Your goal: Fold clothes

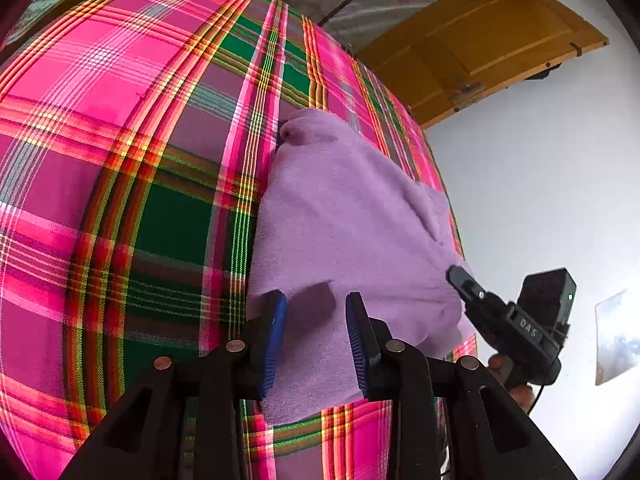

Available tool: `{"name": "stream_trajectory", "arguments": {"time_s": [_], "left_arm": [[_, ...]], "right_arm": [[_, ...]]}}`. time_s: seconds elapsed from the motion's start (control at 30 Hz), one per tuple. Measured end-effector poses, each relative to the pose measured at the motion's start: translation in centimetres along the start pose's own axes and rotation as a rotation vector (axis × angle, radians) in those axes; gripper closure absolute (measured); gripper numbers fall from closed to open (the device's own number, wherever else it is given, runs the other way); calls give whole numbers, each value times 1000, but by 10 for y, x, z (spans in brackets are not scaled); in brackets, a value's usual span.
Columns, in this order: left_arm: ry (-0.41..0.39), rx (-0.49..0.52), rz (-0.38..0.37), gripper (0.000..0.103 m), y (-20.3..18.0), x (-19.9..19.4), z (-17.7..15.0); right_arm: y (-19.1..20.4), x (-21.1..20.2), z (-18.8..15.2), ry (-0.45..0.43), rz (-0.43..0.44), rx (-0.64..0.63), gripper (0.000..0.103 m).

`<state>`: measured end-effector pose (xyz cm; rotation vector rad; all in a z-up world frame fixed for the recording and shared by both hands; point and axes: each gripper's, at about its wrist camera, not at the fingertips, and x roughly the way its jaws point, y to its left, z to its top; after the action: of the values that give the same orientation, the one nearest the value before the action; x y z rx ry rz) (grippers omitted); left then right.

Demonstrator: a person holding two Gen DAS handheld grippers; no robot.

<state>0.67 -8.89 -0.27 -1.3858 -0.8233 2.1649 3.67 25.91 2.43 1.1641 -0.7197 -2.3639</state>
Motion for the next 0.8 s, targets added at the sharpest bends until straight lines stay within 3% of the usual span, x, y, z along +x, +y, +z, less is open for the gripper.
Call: {"name": "stream_trajectory", "arguments": {"time_s": [0.03, 0.07, 0.1, 0.17, 0.27, 0.4, 0.43, 0.5, 0.6, 0.8], "left_arm": [[0, -2, -1, 71, 1, -1, -1], [0, -2, -1, 71, 1, -1, -1], [0, -2, -1, 71, 1, -2, -2], [-2, -2, 3, 71, -1, -1, -2], [-1, -5, 3, 71, -1, -1, -2], [-1, 1, 11, 71, -2, -1, -3], [-1, 2, 12, 71, -2, -2, -3], [-1, 0, 10, 71, -2, -2, -4], [-2, -6, 8, 71, 0, -3, -4], [1, -6, 13, 71, -3, -3, -4]], "right_arm": [[-3, 1, 0, -1, 4, 10, 92], [-5, 1, -1, -2, 9, 20, 83], [-7, 0, -1, -3, 29, 26, 66], [-6, 1, -3, -2, 38, 8, 50], [-3, 10, -3, 33, -28, -40, 50], [-2, 24, -4, 61, -2, -36, 51], [-1, 27, -4, 67, 7, -39, 54], [0, 29, -4, 92, 20, -30, 71], [-2, 24, -4, 89, 75, -8, 84], [8, -6, -5, 26, 148, 11, 85]]}}
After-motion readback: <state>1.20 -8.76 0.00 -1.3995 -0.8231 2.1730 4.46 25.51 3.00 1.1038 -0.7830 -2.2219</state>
